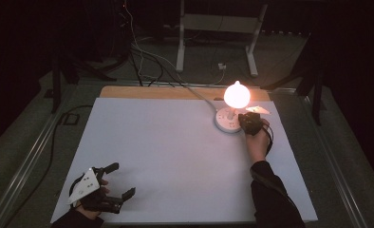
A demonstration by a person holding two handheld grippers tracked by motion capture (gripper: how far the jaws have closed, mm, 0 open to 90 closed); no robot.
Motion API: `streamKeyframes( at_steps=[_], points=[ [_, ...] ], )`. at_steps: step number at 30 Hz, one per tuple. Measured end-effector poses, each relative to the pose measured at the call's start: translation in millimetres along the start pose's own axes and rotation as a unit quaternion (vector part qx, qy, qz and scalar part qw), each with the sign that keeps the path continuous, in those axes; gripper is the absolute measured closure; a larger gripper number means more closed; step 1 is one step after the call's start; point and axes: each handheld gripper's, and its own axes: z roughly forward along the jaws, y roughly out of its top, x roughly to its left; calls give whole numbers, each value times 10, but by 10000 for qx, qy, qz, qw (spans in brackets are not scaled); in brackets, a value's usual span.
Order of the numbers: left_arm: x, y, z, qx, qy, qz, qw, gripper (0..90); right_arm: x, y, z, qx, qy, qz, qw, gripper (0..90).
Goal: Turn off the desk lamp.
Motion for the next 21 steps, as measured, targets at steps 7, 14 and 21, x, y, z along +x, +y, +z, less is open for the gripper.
streamKeyframes(
  at_steps=[7,14,21],
  points=[
    [-1,2,-1,-14,0,-5,10000,5,-10,13,-15,22,-69,85,9999,897],
    [-2,4,-3,-42,9,-15,10000,5,-60,101,-135,-221,2,269,9994,897],
    [-5,5,-4,-43,14,-3,10000,5,-64,167,-203,-342,40,239,9991,896]
  ],
)
